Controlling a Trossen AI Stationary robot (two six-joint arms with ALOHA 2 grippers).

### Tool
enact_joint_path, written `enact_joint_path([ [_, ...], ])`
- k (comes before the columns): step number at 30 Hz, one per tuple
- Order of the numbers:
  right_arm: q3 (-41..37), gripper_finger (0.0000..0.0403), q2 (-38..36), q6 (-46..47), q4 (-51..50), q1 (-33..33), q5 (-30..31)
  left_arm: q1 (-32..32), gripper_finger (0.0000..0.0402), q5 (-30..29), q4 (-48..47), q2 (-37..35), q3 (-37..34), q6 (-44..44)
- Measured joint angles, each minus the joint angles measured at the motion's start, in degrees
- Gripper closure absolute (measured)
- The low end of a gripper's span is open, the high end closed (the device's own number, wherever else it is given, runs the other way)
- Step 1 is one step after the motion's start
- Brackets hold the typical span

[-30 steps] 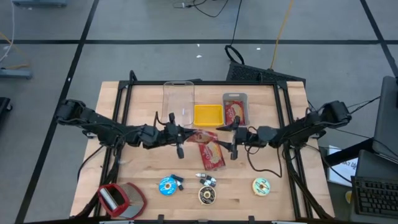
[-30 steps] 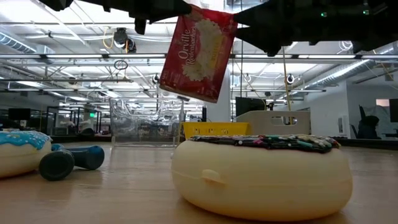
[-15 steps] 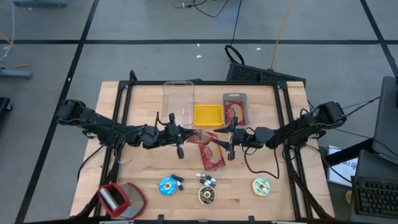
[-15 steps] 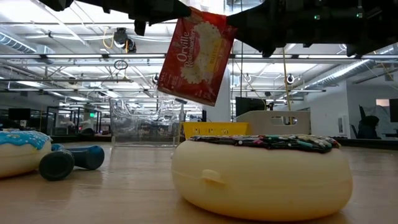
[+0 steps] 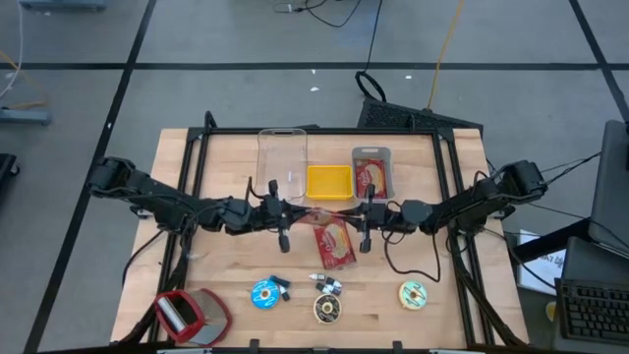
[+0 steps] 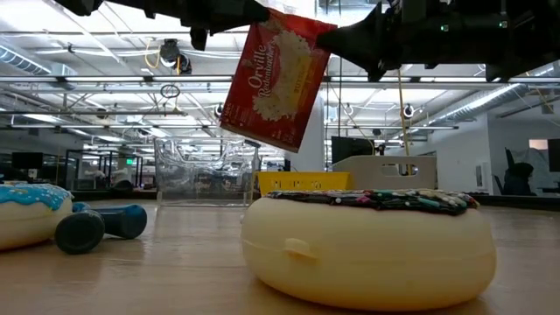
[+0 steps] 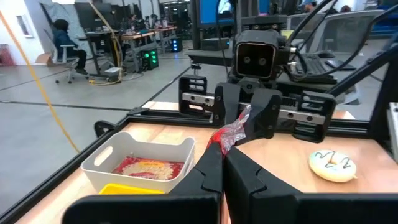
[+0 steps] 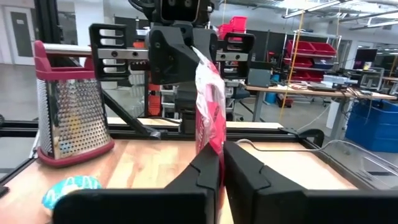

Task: Pick & Place Food Item
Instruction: Put the left red popcorn bag into the gray bin

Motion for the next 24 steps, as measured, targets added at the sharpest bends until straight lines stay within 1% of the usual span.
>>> enact_joint_path([
  [5,0.0,0.04,-0.2,-0.14,0.14,0.0,-0.1,-0.02,0.0391,0.21,0.16,-0.04,0.0,-0.12],
  [10,-0.16,0.0401,-0.76,-0.04,0.23,0.04,-0.14,-0.26,0.038,0.29,-1.28,-2.39,0.0,-3.65],
  [14,-1.57,0.0402,-2.85,0.0,-0.61,0.04,-0.09,-0.83,0.0381,0.25,-7.5,-7.78,-0.03,-3.45],
  [17,-2.81,0.0402,-6.04,-0.07,-2.05,0.04,0.09,-0.83,0.0388,0.26,-14.81,-12.34,-0.04,-4.49],
  [20,-4.99,0.0402,-10.99,-0.22,-4.11,-0.2,1.29,-0.82,0.0397,-0.16,-21.66,-17.54,-0.04,-5.66],
  [24,-6.82,0.0402,-19.18,-1.27,-9.67,-2.59,1.46,-0.79,0.0397,-1.16,-30.88,-23.43,-0.04,-3.09],
])
